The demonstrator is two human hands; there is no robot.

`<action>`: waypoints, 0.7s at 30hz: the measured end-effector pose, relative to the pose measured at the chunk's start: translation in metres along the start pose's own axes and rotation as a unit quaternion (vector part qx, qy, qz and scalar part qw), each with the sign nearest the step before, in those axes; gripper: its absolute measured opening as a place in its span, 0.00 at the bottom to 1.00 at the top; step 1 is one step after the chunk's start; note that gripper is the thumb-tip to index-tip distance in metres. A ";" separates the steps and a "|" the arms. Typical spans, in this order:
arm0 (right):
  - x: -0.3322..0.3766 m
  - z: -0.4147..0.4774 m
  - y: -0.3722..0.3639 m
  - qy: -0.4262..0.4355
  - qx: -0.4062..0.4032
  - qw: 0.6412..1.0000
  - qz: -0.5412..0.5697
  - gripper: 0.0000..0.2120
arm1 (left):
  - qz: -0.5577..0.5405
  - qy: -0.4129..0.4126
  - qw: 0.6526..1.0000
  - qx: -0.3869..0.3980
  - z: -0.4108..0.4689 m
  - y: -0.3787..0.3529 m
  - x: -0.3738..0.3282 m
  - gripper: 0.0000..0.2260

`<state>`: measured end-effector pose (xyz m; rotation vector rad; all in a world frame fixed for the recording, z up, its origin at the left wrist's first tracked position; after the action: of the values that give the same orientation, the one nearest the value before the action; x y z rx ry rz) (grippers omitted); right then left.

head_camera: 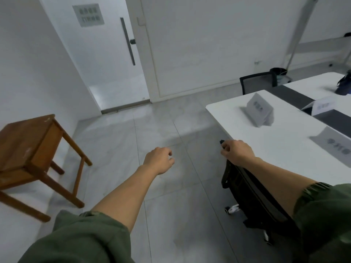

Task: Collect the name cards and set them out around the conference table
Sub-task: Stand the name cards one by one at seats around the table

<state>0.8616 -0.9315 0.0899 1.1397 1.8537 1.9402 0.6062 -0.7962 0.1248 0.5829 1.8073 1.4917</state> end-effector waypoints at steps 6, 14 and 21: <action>0.018 0.109 0.010 -0.037 -0.017 0.999 0.010 0.18 | -0.008 -0.024 1.000 0.012 0.124 0.017 0.034 0.15; 0.022 0.243 0.008 -0.128 -0.035 0.991 0.008 0.17 | 0.001 -0.107 0.994 0.030 0.302 0.036 0.075 0.15; 0.009 0.313 0.027 -0.182 -0.063 0.980 0.043 0.17 | 0.014 -0.183 0.981 0.058 0.429 0.047 0.058 0.15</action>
<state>1.0695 -0.6963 0.0868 1.4415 1.4922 1.7190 0.8898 -0.4654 0.1219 0.8815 1.6070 1.2081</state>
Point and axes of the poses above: each hand's wrist, its own z-axis towards the middle knuckle, its own y-axis out of the back of the hand, x = y × z, the point moved 7 cm from there along z, towards the middle knuckle, and after that the axes turned 7 degrees about -y, right-handed, at the moved point
